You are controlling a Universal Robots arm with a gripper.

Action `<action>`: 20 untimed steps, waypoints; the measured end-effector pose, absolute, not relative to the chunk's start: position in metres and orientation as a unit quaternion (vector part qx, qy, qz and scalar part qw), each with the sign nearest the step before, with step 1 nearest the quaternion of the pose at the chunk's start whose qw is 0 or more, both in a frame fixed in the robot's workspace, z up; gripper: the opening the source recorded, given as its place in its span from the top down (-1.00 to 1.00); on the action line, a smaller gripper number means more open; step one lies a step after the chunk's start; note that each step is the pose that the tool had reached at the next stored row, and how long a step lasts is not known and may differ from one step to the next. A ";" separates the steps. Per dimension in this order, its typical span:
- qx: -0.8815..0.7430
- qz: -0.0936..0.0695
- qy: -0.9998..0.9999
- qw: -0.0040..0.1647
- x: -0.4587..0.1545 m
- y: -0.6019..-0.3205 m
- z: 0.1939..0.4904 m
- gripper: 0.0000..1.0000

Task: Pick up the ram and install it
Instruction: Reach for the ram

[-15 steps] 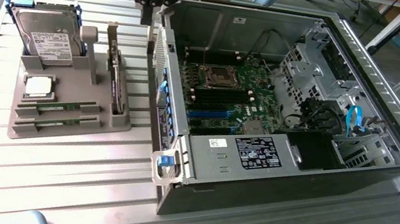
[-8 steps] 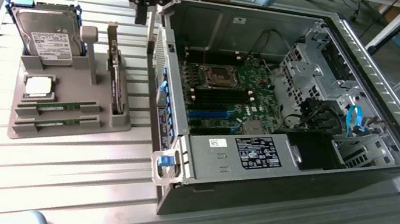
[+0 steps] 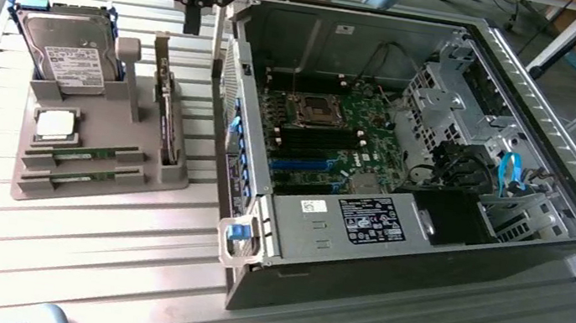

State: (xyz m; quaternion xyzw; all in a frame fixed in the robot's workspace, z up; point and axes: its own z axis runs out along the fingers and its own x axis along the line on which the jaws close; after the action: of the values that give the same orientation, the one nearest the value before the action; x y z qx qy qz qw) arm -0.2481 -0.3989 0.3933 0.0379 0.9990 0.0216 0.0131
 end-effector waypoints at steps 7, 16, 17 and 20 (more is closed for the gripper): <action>0.038 0.022 0.999 0.013 -0.258 -0.399 0.393 0.79; 0.038 0.022 0.999 0.013 -0.267 -0.399 0.393 0.79; 0.038 0.022 0.999 0.013 -0.269 -0.399 0.393 0.79; 0.038 0.022 0.999 0.013 -0.275 -0.399 0.393 0.79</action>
State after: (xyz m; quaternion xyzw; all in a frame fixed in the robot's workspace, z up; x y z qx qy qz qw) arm -0.2746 -0.3989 0.3933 0.0378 0.9990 0.0217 0.0131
